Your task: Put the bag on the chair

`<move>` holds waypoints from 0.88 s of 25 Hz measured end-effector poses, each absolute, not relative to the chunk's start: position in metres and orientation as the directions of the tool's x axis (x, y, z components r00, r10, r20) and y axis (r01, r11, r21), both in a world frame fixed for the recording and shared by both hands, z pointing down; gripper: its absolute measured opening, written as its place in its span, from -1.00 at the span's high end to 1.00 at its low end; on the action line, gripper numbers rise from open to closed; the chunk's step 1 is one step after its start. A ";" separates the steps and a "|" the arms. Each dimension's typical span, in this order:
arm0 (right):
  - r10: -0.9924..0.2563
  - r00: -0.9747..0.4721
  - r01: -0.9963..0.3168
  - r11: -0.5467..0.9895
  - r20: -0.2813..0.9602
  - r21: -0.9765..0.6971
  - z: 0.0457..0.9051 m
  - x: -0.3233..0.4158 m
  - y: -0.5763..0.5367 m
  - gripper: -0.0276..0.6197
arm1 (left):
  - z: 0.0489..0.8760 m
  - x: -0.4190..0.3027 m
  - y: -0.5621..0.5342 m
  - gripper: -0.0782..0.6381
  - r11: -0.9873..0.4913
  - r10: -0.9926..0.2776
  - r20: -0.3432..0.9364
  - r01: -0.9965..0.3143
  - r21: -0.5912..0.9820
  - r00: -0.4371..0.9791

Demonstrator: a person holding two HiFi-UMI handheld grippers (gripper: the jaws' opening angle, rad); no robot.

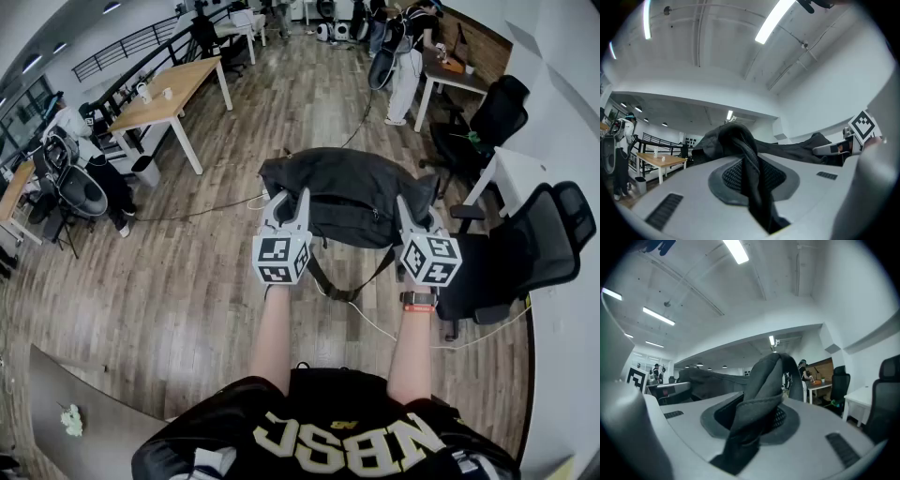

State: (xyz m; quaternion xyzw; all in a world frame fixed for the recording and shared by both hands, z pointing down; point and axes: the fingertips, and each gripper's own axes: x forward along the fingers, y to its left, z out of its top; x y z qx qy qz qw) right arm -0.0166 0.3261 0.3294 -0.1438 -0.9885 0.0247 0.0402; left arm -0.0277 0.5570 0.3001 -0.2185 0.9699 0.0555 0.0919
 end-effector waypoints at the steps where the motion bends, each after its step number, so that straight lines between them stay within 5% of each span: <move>1: 0.291 -0.955 0.288 0.956 0.064 -0.060 0.325 -0.021 0.327 0.58 | 0.296 -0.030 0.557 0.61 0.899 -0.412 -0.210 -0.432 0.063 -0.887; 22: 0.324 -0.945 0.316 0.941 0.051 -0.123 0.336 -0.008 0.299 0.59 | 0.297 -0.009 0.522 0.61 0.908 -0.403 -0.193 -0.417 0.042 -0.895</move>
